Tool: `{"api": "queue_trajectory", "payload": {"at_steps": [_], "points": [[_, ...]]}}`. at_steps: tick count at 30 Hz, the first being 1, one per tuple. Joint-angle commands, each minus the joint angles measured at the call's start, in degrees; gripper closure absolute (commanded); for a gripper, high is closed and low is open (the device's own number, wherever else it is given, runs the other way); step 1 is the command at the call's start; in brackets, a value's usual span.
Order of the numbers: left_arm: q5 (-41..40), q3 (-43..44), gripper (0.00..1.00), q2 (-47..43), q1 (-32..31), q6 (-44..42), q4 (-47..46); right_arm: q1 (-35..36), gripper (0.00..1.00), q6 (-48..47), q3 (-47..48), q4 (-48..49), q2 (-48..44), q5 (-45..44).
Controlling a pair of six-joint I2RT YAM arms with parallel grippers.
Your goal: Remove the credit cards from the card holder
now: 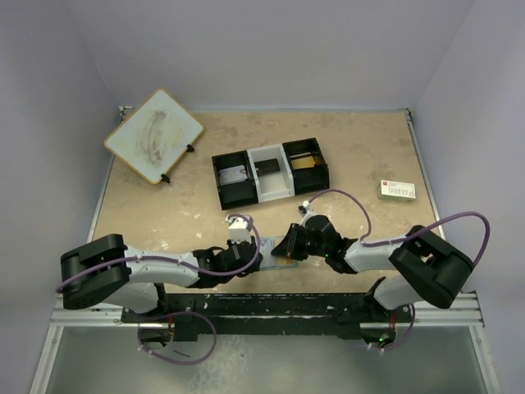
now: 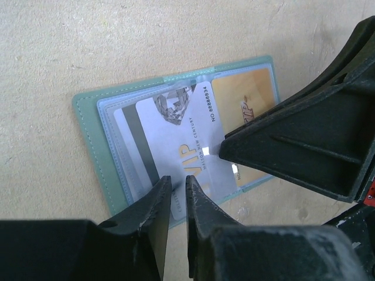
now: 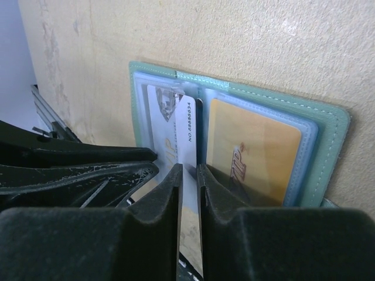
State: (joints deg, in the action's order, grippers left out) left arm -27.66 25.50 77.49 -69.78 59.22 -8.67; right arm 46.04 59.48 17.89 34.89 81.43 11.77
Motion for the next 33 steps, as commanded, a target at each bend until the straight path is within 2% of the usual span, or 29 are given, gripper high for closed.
{"api": "queue_trajectory", "payload": {"at_steps": [1, 8, 13, 23, 31, 33], "points": [[-0.08, -0.68, 0.86, -0.08, -0.18, -0.14, 2.79, -0.25, 0.81, 0.62, 0.11, 4.00, 1.50, 1.64], [0.08, 0.07, 0.87, 0.12, -0.18, -0.74, 3.73, -0.25, 0.81, 1.08, 0.49, 6.86, 4.70, 3.11], [-0.18, 0.13, 0.88, -0.27, -0.18, -0.60, 4.35, -0.34, 1.00, 1.30, 0.02, 6.39, 3.56, 2.16], [-1.01, 0.08, 0.88, -0.83, -0.18, -0.60, 5.25, -2.82, 1.00, 1.16, -3.25, -0.46, -4.99, -1.47], [0.67, 0.68, 0.88, 0.77, -0.18, -1.74, 3.97, -3.15, 1.00, 1.09, -3.81, 0.65, -4.88, 0.15], [1.20, 1.38, 0.88, 1.84, -0.18, -2.27, 4.37, -3.15, 0.91, 0.99, -3.67, 2.11, -3.94, 1.24]]}}
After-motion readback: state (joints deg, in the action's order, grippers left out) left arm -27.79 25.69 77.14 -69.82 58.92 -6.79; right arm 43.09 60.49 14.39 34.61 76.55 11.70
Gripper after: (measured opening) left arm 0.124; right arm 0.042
